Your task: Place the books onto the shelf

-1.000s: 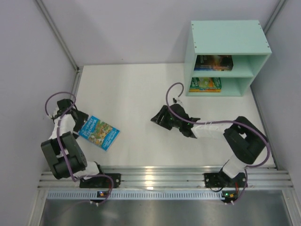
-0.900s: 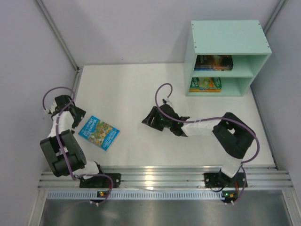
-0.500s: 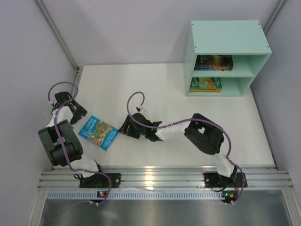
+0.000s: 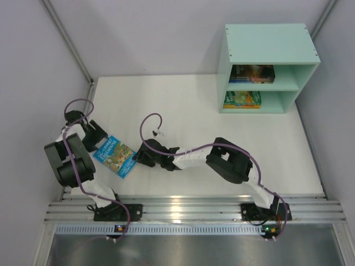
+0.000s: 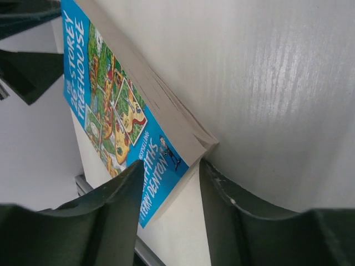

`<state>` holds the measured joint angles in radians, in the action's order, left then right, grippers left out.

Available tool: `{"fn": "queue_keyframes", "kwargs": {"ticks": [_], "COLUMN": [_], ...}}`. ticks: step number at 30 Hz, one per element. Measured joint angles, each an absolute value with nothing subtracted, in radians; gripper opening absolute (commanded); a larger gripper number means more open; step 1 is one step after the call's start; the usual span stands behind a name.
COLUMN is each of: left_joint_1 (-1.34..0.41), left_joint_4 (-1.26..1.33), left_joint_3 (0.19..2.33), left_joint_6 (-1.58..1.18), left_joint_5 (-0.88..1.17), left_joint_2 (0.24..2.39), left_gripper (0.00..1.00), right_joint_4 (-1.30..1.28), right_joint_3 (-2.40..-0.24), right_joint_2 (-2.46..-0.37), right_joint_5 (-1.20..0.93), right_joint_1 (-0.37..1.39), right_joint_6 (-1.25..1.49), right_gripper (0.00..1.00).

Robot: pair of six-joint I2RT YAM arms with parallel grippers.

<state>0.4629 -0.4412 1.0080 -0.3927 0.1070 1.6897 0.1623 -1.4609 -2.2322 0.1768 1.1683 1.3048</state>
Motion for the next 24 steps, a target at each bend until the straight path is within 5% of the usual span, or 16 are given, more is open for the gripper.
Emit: {"fn": "queue_keyframes", "kwargs": {"ticks": [5, 11, 24], "left_joint_1": [0.468, 0.292, -0.28], "left_joint_4": [-0.356, -0.261, -0.431], "left_joint_3": [0.976, 0.855, 0.767], "left_joint_6": [-0.395, -0.422, -0.639], "left_joint_5": [0.343, 0.413, 0.425], "left_joint_2": [1.699, 1.605, 1.315], "left_gripper": [0.7, 0.73, 0.83], "right_joint_4": [0.171, 0.282, 0.111], "right_joint_3": [-1.41, -1.137, -0.929], "right_joint_2": [-2.216, -2.054, -1.782], "right_joint_5": [0.159, 0.014, -0.147], "right_joint_1": [1.144, 0.982, 0.4], "right_joint_6": [1.273, 1.147, 0.667], "right_gripper": [0.16, 0.11, 0.39]}}
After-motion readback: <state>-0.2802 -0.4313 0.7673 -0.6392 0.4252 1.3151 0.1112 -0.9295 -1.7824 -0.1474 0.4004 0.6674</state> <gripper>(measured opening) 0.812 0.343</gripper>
